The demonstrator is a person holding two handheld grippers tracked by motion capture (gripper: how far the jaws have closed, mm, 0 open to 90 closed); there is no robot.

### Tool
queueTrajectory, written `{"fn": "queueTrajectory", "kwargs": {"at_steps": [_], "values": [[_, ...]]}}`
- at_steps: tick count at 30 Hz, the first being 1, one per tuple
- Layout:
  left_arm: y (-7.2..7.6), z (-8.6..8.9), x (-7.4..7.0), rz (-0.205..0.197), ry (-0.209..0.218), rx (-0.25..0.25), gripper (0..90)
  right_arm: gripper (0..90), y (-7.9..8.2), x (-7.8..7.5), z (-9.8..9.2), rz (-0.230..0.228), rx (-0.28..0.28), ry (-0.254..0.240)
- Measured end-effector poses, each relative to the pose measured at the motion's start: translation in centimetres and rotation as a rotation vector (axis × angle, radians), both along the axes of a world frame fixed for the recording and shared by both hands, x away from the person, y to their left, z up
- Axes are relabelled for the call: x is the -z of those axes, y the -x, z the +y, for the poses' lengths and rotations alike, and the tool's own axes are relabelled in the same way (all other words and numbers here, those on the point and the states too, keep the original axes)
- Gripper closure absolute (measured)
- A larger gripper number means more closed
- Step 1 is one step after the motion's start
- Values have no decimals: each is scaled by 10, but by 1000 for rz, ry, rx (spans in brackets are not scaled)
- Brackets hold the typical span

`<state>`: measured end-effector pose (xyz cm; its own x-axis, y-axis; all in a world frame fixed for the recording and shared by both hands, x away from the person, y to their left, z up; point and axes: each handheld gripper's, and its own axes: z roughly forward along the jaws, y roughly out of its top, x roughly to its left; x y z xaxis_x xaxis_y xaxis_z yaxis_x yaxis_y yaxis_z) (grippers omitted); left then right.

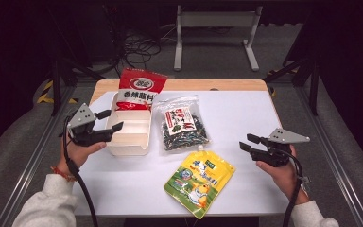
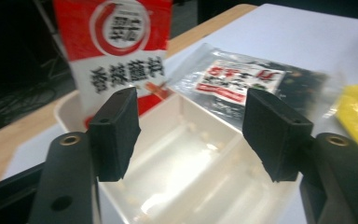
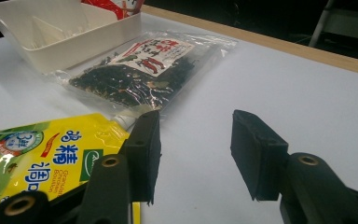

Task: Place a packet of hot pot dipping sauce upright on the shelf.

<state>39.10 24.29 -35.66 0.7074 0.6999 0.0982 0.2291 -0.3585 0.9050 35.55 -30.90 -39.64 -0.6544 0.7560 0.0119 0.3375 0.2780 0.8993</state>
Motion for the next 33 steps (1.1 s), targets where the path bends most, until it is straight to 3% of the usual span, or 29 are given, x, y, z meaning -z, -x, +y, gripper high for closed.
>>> {"fn": "queueTrajectory", "kwargs": {"at_steps": [6, 8, 14, 15, 21, 22, 28, 33], "values": [[38, -2, 10, -4, 20, 47, 333, 523, -5, 4, 7, 15, -24, 4], [54, -3, 20, 8, 35, 63, 320, 530, -8, 5, 10, 22, -24, 3], [78, -11, 51, 99, 1, 118, 284, 560, -22, 9, 21, 56, -33, 2], [81, -14, 56, 111, -24, 121, 276, 571, -26, 11, 23, 62, -35, 7], [90, -23, 81, 192, -54, 152, 235, 584, -52, 23, 41, 126, -48, 11], [91, -28, 87, 208, -81, 158, 228, 575, -56, 25, 45, 140, -51, 9], [93, -35, 97, 239, -114, 182, 214, 557, -70, 36, 66, 181, -106, 10], [95, -37, 98, 237, -120, 188, 207, 558, -75, 42, 76, 200, -117, 46]]}}
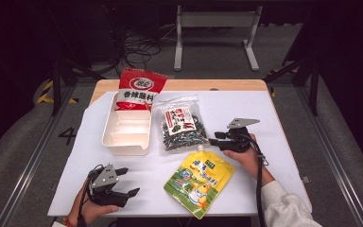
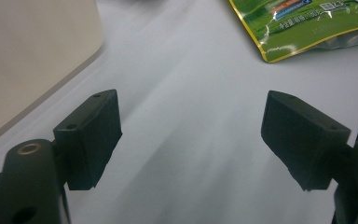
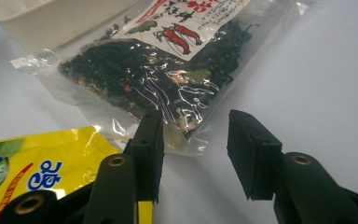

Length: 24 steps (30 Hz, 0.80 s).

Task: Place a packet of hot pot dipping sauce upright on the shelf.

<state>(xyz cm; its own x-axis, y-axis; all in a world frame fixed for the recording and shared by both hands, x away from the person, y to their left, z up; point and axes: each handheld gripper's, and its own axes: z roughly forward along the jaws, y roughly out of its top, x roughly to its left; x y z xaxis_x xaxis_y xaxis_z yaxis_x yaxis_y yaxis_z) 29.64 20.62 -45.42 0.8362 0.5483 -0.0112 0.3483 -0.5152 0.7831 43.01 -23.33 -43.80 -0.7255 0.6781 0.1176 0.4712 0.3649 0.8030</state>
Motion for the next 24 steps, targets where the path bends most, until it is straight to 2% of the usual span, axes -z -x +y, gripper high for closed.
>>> {"fn": "queueTrajectory", "kwargs": {"at_steps": [2, 5, 8, 10, 13, 20, 24], "values": [[-1, 0, 0, 0, 5, -4, 204, 581, -2, 4, 3, 23, 0, -11], [-3, -1, 1, 7, 5, 0, 204, 590, -3, 4, 4, 22, -14, -16], [-4, -3, 2, 13, 0, 7, 204, 658, -2, 5, 5, 27, -27, -26], [-5, -5, 2, 13, -2, 18, 204, 691, -1, 5, 6, 25, -53, -29], [-6, -5, 2, 18, 1, 22, 203, 768, 0, 6, 7, 19, -68, -24], [-6, -6, 2, 21, 4, 24, 203, 886, 3, 4, 4, 5, -99, -23], [-6, -6, 2, 20, 4, 25, 202, 900, 5, 3, 3, 6, -111, -23]]}}
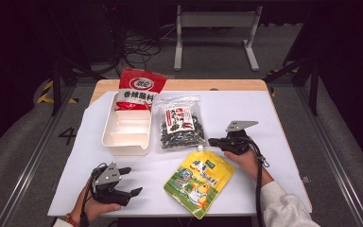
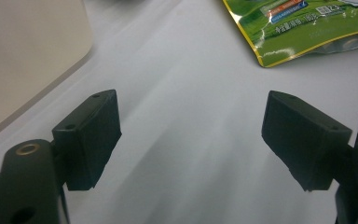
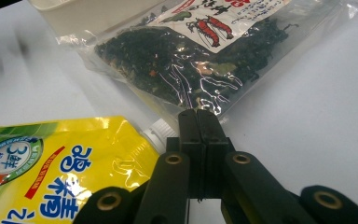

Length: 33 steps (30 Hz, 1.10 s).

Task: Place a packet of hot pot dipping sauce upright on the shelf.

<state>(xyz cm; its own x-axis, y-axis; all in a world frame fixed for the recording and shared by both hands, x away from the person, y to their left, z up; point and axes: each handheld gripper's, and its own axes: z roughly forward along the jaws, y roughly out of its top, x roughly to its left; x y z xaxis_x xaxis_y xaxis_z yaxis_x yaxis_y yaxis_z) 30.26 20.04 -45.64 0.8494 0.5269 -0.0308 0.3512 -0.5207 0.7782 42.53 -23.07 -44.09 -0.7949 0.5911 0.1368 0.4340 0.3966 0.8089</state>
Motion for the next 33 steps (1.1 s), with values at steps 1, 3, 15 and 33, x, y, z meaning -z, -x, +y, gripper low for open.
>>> {"fn": "queueTrajectory", "kwargs": {"at_steps": [1, 3, 15, 33], "values": [[0, 0, 0, 0, 0, 0, 202, 900, 0, 0, 0, -3, -4, 3], [0, 0, 0, 6, 7, -3, 202, 900, 1, -1, 0, -11, -9, 2], [0, 2, 0, 29, 30, 3, 204, 900, 15, -14, -13, -48, -24, -1], [-23, -65, -14, 79, 160, 119, 168, 900, 51, -24, -71, -39, 85, -17]]}}
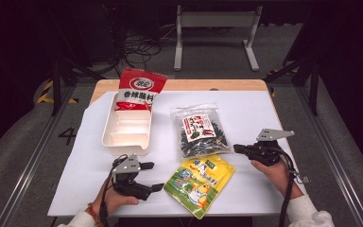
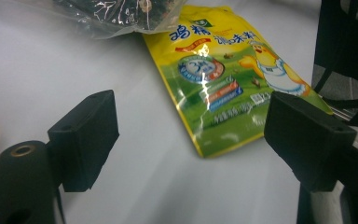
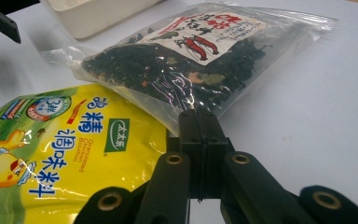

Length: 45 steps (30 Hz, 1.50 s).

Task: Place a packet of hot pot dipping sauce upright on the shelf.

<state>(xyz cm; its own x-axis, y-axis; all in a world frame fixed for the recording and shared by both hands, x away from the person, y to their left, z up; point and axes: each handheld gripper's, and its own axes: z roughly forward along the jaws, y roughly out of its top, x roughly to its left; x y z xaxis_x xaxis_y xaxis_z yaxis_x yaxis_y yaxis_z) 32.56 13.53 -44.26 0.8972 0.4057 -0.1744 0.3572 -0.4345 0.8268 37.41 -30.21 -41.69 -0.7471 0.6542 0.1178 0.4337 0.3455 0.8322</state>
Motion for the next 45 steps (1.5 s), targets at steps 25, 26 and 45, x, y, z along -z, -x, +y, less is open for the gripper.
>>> {"fn": "queueTrajectory", "kwargs": {"at_steps": [25, 26, 45], "values": [[-84, -80, 1, 139, 145, -90, 114, 900, -11, 17, -13, 30, 116, 102], [-87, -82, 1, 140, 143, -98, 114, 900, -12, 17, -13, 31, 117, 99], [-157, -106, 21, 440, 155, -181, 95, 897, -18, 15, -16, -6, 139, 98]]}}
